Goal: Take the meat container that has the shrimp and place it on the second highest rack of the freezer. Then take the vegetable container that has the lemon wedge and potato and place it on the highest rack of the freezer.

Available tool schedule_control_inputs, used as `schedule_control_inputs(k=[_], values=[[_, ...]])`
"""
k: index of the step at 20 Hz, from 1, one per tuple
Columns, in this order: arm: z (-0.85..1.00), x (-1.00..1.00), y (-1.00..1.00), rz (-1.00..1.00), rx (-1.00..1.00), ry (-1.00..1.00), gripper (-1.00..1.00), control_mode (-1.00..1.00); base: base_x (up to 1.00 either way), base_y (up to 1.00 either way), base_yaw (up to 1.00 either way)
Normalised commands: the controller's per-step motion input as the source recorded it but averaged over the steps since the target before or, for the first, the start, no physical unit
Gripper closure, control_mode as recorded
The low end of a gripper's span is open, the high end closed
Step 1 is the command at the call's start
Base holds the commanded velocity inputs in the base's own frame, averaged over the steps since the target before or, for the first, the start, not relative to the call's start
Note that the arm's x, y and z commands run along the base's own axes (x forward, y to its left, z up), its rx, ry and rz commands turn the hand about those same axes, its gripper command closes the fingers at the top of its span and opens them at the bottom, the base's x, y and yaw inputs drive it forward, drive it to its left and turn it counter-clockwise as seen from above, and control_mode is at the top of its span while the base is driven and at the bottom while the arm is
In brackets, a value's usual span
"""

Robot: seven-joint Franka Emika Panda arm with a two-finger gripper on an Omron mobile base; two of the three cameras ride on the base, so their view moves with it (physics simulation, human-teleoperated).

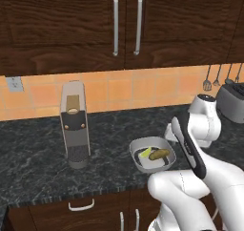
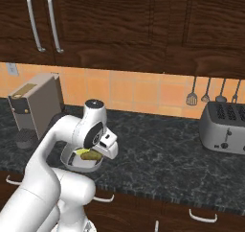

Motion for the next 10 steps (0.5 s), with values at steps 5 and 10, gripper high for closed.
schedule_control_inputs(k=[5,10], values=[[-0.42,0.00,0.09,0.06,-0.03,-0.01,-1.00,-1.00,0.00,0.00,0.00],[-0.07,0.00,0.14,0.18,0.00,0.00,-1.00,-1.00,0.00,0.00,0.00]])
